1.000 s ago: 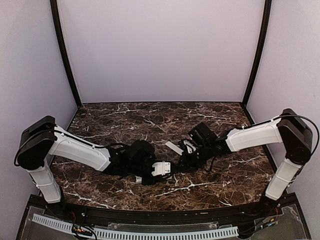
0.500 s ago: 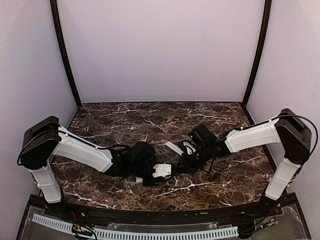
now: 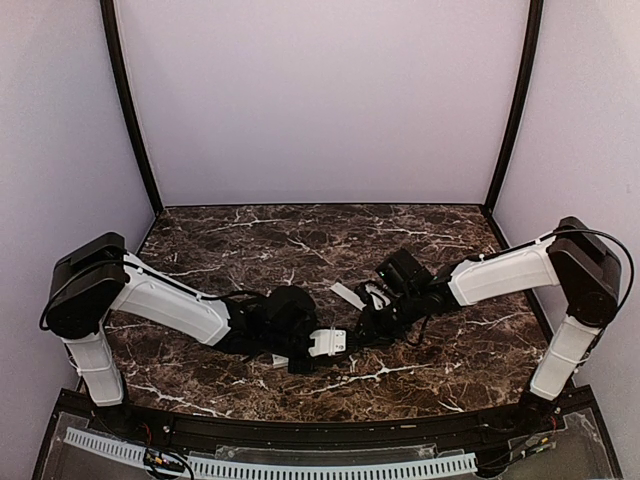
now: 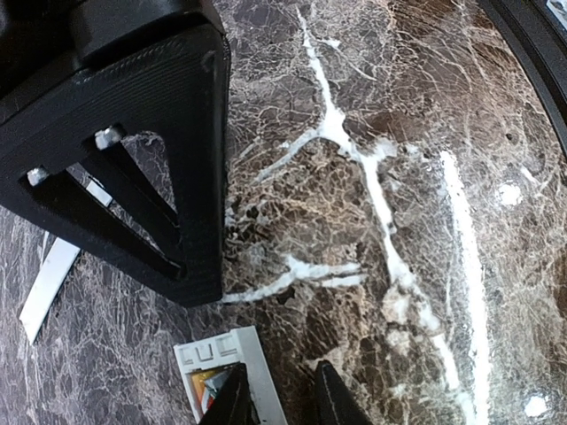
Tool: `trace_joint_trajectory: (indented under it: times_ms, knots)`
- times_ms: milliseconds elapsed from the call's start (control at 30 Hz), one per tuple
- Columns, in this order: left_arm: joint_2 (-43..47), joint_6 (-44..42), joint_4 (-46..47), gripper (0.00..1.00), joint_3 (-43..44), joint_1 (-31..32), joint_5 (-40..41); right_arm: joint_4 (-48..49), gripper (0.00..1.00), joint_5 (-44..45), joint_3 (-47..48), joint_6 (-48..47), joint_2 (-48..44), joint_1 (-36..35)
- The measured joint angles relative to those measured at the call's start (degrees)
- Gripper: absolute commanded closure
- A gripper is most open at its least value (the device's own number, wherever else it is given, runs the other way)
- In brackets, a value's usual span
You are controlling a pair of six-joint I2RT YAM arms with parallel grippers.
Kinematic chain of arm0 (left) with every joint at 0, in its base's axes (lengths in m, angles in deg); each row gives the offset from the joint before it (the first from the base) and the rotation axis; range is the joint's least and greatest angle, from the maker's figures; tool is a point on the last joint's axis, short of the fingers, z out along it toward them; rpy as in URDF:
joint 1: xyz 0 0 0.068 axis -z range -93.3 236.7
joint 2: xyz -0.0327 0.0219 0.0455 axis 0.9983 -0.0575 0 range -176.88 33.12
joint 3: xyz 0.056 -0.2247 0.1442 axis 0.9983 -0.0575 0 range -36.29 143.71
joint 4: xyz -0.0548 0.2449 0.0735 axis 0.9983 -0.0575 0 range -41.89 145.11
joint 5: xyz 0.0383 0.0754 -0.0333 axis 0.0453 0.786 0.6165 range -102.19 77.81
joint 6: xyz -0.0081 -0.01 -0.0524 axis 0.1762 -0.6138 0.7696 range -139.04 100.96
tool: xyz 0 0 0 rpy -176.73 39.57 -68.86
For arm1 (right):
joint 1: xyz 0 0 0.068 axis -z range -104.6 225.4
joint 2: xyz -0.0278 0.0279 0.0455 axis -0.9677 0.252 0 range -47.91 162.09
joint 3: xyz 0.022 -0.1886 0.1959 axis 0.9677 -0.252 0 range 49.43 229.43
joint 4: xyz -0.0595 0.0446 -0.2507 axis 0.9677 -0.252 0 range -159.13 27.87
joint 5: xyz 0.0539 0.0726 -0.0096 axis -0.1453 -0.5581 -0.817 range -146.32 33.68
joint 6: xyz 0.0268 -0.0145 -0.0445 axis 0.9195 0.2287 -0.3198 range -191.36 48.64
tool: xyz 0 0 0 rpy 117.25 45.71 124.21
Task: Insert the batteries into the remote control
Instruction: Pick up the battery from the battery compartment.
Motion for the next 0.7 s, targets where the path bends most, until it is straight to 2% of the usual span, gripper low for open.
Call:
trace_joint_trajectory:
  times_ms: [233,500,700]
  knots:
    - [0.2,0.0,0.0,0.73,0.0,0.0,1.0,0.0,0.80,-0.2,0.0,-0.3,0.1,0.0]
    - [4.9,0.8,1.2,0.69,-1.6,0.0,0.7,0.0,0.80,-0.5,0.4,-1.0,1.0,-0.1]
    - [4.3,1.9,1.7,0.66,-1.6,0.0,1.9,0.4,0.80,-0.8,1.0,-1.0,2.5,-0.2]
